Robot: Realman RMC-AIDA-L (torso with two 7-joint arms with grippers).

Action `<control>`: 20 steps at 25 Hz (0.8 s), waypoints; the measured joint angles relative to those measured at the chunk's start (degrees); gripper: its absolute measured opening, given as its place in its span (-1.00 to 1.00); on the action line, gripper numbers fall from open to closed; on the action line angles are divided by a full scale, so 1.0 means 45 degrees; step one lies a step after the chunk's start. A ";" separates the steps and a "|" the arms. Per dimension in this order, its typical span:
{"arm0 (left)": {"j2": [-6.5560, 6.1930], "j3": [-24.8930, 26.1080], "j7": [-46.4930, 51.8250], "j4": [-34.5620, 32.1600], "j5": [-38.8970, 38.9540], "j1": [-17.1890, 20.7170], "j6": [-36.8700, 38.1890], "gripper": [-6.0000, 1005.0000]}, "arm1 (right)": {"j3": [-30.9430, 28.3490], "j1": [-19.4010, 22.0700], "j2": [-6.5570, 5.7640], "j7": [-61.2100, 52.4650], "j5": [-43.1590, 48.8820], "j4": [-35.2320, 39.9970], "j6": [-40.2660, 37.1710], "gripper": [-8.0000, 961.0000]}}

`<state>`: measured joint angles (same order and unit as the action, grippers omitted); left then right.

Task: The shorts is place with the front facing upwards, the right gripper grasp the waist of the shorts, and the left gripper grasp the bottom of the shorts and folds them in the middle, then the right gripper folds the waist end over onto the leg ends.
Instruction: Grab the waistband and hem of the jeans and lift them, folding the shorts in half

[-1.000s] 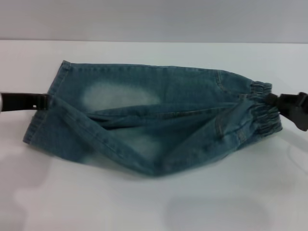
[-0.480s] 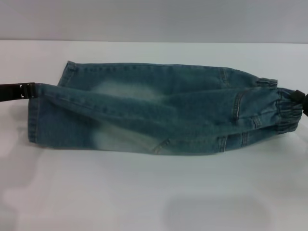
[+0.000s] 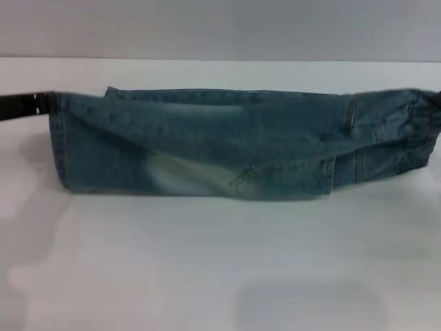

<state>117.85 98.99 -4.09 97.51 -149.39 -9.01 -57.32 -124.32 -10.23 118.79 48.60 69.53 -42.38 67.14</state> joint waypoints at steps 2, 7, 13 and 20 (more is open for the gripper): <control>0.0000 0.0082 -0.0105 -0.0141 0.0174 -0.0206 0.0202 -0.92 | -0.0322 -0.0246 -0.0001 0.0008 -0.0031 0.0163 0.0038 -0.83; 0.0013 0.0208 -0.0429 -0.0913 0.0538 -0.0832 0.0689 -0.92 | -0.1146 -0.0920 0.0028 0.0217 -0.0058 0.1076 0.0068 -0.81; 0.0009 0.0394 -0.0971 -0.2026 0.1147 -0.1511 0.1331 -0.92 | -0.1878 -0.1397 0.0006 0.0423 -0.0068 0.1501 -0.0077 -0.79; 0.0008 0.0644 -0.2103 -0.3806 0.2335 -0.2336 0.2758 -0.92 | -0.3098 -0.2081 -0.0042 0.0771 -0.0157 0.2484 -0.1316 -0.77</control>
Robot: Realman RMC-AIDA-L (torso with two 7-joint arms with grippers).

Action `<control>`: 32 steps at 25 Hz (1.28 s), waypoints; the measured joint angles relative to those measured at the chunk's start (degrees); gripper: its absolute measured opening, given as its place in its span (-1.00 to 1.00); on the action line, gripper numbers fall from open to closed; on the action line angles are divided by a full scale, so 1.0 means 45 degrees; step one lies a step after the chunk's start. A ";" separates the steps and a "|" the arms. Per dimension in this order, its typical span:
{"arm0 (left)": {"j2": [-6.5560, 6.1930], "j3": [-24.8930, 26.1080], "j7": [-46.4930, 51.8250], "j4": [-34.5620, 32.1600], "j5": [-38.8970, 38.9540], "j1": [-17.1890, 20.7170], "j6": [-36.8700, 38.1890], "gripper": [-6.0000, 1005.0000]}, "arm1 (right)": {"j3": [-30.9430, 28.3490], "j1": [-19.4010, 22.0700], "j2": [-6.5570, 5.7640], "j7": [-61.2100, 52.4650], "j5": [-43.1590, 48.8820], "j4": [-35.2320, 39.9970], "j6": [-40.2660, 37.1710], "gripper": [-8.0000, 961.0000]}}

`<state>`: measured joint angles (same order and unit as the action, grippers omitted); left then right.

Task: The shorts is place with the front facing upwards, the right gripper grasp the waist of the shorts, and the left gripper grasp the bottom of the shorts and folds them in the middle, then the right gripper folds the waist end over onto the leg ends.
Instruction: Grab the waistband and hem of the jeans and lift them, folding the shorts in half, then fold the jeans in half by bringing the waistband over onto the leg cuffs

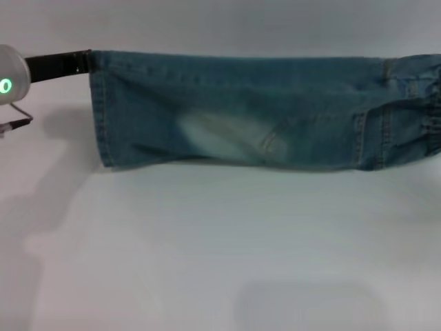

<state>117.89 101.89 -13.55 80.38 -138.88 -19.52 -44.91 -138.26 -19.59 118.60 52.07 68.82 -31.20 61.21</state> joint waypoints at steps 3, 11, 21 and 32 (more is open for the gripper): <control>0.0003 0.0051 -0.0659 -0.1512 0.0760 -0.0640 0.1049 -0.92 | -0.1249 -0.0644 -0.0141 0.0658 -0.0237 0.1283 -0.0815 -0.76; 0.0017 0.0248 -0.2790 -0.4339 0.2339 -0.2186 0.2395 -0.80 | -0.1844 -0.1167 -0.0477 0.1448 -0.0060 0.1457 -0.1812 -0.52; -0.0032 0.0249 -0.3164 -0.3685 0.2706 -0.1862 0.1580 -0.03 | -0.1630 -0.0289 -0.0088 0.1988 0.1856 0.0746 -0.1052 0.03; -0.0029 0.0248 -0.3490 -0.3009 0.2746 -0.1030 0.0649 0.56 | -0.1634 0.0833 0.0071 0.2024 0.1974 0.0815 -0.1129 0.33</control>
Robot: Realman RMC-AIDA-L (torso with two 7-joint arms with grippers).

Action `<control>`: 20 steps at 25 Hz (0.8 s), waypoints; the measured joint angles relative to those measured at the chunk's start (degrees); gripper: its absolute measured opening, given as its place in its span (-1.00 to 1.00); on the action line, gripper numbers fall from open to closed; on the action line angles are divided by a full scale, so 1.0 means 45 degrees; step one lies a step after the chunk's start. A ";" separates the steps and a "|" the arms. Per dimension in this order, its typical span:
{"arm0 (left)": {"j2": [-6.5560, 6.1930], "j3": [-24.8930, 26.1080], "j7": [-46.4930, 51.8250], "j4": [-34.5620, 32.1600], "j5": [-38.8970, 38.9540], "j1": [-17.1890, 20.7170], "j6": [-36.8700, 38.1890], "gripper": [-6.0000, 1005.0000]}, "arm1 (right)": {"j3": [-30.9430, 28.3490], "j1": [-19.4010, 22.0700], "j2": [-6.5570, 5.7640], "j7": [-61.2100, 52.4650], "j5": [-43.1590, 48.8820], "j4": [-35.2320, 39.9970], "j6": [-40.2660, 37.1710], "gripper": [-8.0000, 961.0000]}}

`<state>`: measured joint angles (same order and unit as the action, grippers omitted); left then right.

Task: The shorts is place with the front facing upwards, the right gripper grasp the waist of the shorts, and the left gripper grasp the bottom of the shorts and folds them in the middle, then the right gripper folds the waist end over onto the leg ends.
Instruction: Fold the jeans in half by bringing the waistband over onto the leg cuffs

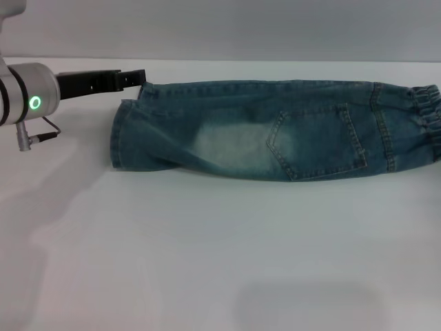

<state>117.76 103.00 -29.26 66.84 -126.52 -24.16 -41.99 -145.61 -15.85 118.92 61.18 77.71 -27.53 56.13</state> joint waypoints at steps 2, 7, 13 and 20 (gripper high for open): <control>0.0002 0.0001 -0.0006 0.0049 0.0004 0.0060 -0.0091 0.62 | -0.0004 -0.0073 -0.0027 -0.0001 0.0025 0.0035 -0.0150 0.33; 0.0002 0.0000 -0.0010 0.0074 0.0004 0.0081 -0.0193 0.62 | 0.0014 -0.0542 -0.0096 -0.0107 0.0238 0.0081 -0.0206 0.33; -0.0013 -0.0022 -0.0016 0.0081 0.0004 0.0081 -0.0227 0.62 | 0.0016 -0.0988 -0.0240 -0.0237 0.0311 0.0509 -0.0703 0.33; -0.0017 -0.0007 -0.0053 0.0007 -0.0020 0.0028 -0.0263 0.62 | 0.0014 -0.1252 -0.0360 -0.0404 0.0445 0.0727 -0.1722 0.33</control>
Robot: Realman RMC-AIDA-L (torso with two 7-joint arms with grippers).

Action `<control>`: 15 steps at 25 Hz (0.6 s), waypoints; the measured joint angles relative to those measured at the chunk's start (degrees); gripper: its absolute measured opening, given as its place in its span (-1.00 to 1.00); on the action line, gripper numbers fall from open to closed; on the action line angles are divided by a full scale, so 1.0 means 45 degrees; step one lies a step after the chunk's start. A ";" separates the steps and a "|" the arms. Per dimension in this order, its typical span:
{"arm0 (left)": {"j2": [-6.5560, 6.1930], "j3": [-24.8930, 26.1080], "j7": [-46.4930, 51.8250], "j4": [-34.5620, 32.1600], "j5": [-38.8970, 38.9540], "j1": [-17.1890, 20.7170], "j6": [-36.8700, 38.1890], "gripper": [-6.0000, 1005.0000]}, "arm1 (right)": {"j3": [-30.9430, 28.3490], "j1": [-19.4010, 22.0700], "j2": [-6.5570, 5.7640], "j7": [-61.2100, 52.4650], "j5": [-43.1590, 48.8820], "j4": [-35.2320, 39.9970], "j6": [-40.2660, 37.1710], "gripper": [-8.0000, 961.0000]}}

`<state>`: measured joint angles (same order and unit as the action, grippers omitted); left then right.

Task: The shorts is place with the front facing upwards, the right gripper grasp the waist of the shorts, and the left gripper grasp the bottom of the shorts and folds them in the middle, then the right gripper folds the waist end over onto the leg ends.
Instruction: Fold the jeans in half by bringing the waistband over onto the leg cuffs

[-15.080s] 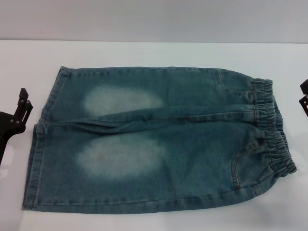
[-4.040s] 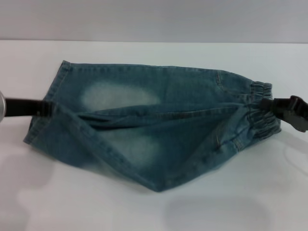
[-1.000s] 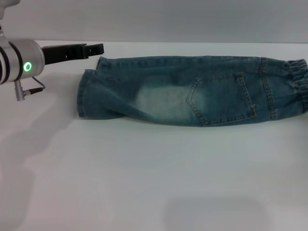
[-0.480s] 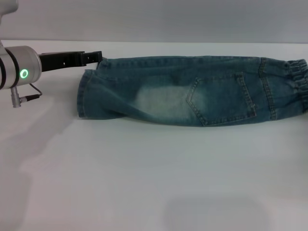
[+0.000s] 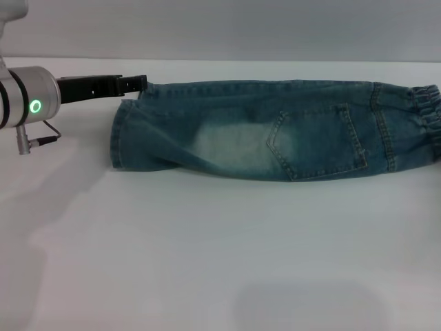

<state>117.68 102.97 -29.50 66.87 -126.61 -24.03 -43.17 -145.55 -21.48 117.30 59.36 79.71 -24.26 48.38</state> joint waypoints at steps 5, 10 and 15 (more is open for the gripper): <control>0.0006 0.0007 -0.0050 -0.0077 -0.0011 -0.0081 0.0000 0.62 | 0.0000 -0.0410 -0.0155 -0.0240 0.0108 0.0240 -0.0163 0.32; 0.0012 0.0008 -0.0060 -0.0077 0.0003 -0.0167 0.0012 0.62 | 0.0001 -0.0803 -0.0253 -0.0340 0.0178 0.0633 -0.0169 0.32; 0.0019 0.0008 -0.0066 -0.0078 0.0011 -0.0220 0.0063 0.62 | 0.0035 -0.0894 -0.0274 -0.0372 0.0197 0.0843 -0.0240 0.32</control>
<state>117.77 103.01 -29.79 66.52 -126.56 -25.02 -42.89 -145.39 -25.50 116.06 57.69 80.60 -20.47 47.30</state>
